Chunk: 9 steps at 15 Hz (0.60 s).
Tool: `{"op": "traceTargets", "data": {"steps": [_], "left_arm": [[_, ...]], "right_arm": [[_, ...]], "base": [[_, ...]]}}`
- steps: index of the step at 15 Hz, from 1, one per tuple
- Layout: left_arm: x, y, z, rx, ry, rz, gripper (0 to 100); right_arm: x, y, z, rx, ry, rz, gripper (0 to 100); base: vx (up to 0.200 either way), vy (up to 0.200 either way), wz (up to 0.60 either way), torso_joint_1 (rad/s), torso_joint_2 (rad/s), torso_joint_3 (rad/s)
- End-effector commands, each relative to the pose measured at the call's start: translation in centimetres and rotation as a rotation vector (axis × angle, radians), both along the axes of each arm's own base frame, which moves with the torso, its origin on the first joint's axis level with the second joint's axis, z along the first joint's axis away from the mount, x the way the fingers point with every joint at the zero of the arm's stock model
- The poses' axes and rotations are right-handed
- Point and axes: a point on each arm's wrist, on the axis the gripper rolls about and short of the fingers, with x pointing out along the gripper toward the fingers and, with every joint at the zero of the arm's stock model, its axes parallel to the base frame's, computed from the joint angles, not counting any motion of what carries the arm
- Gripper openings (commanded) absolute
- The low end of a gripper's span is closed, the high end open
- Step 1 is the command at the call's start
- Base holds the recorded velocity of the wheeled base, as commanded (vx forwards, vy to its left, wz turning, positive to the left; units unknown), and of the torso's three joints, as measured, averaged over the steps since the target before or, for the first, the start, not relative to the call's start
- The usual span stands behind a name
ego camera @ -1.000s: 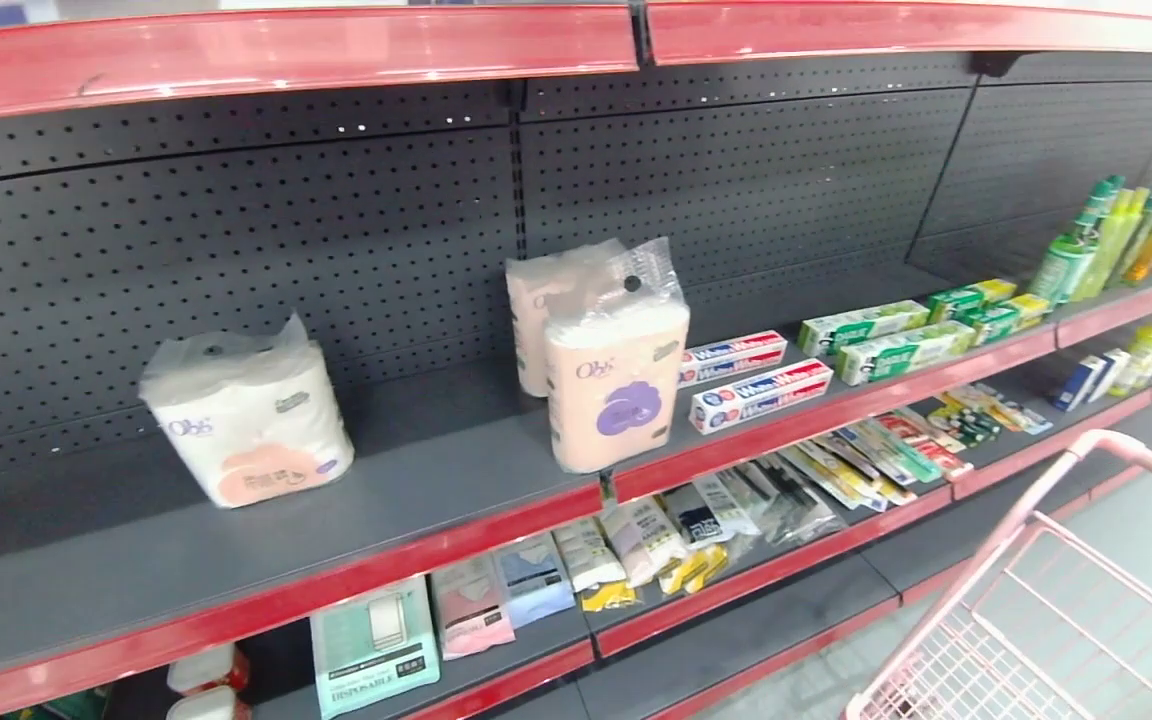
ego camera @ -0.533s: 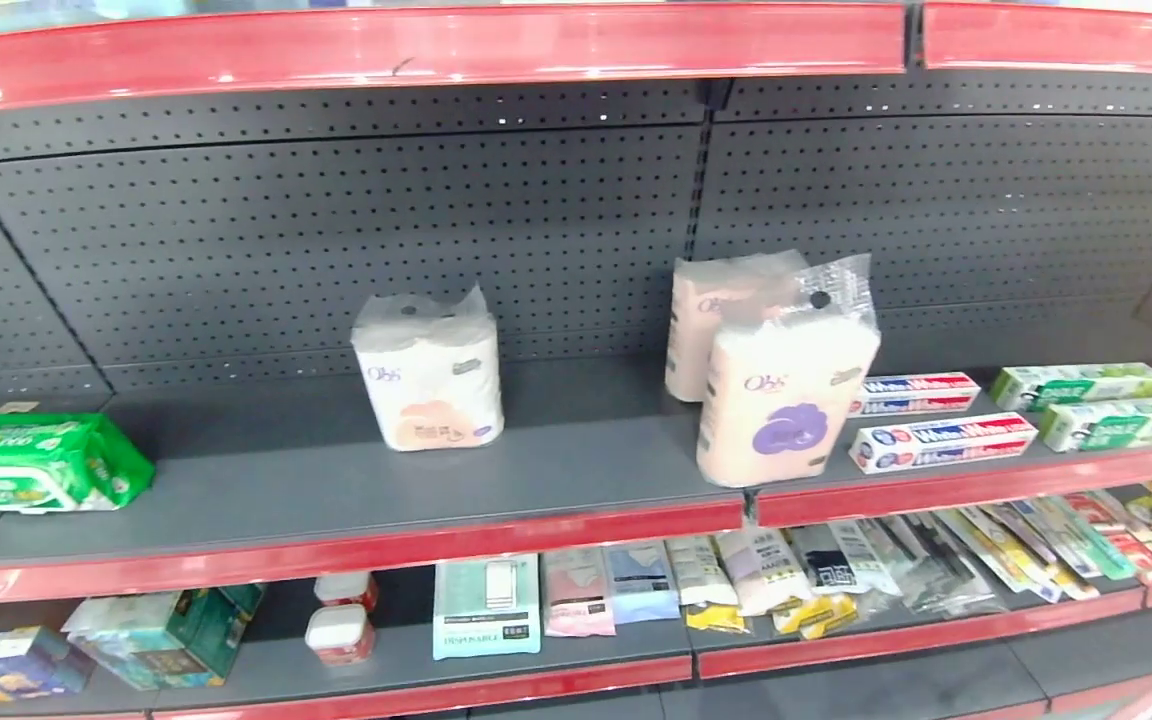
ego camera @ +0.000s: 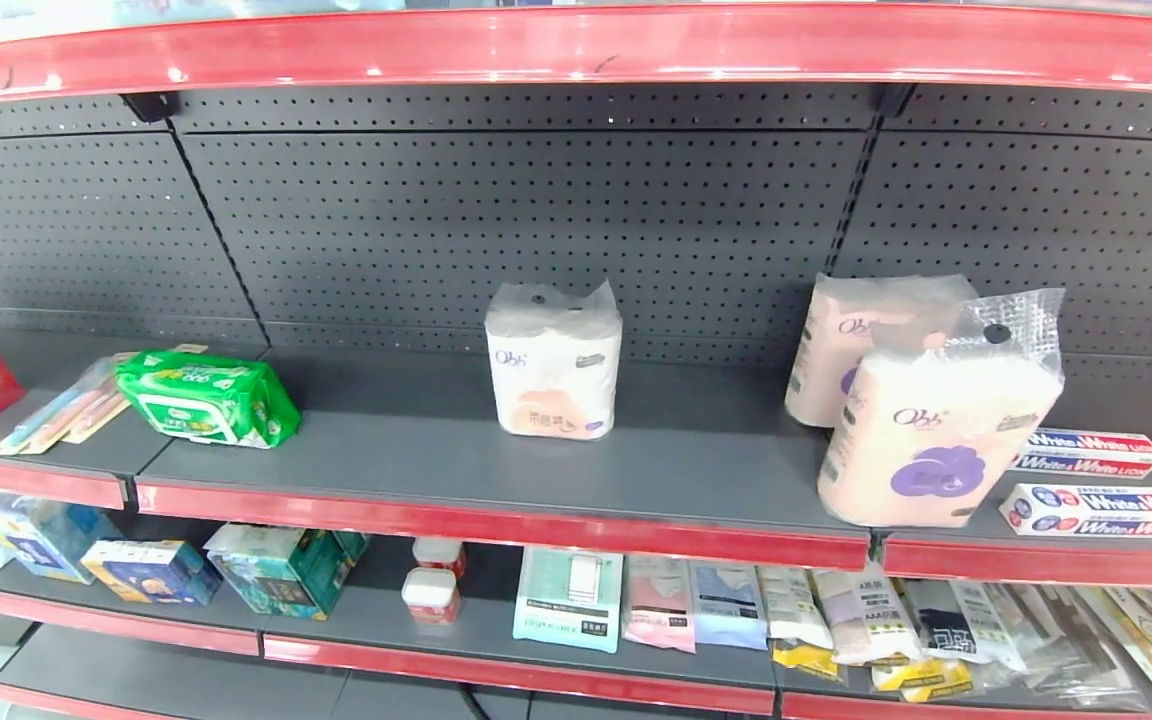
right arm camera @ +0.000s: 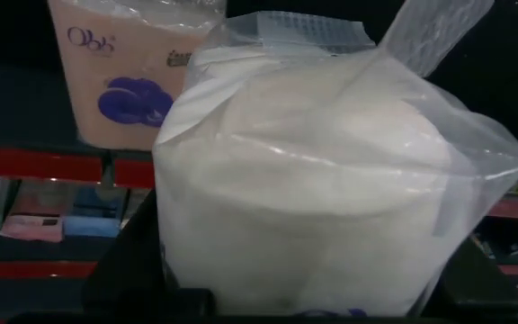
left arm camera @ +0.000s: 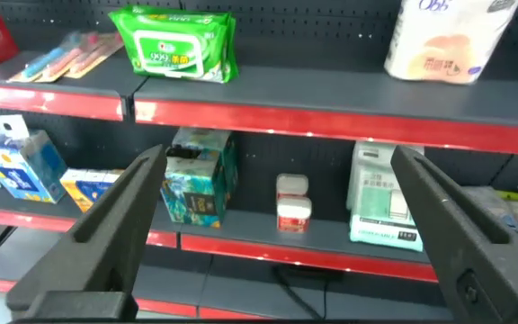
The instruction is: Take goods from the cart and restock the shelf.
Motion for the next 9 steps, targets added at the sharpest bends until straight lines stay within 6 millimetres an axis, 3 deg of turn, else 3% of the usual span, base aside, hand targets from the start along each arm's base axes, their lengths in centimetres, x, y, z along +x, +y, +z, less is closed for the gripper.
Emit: {"op": "traceTargets", "data": {"steps": [1,9], "left_arm": [[0.04,0.0,-0.02,0.0,0.007,-0.002,100],[0.01,0.0,-0.01,0.007,0.002,0.0,100]], "right_arm": [[-0.57,0.25,-0.6,0.031,-0.018,0.028,0],[-1.19,0.48,-1.5,0.085,-0.033,0.042,0]], "base": [[0.0,0.0,0.0,0.0,0.0,0.0],[0.0,0.0,0.0,0.0,0.0,0.0]]}}
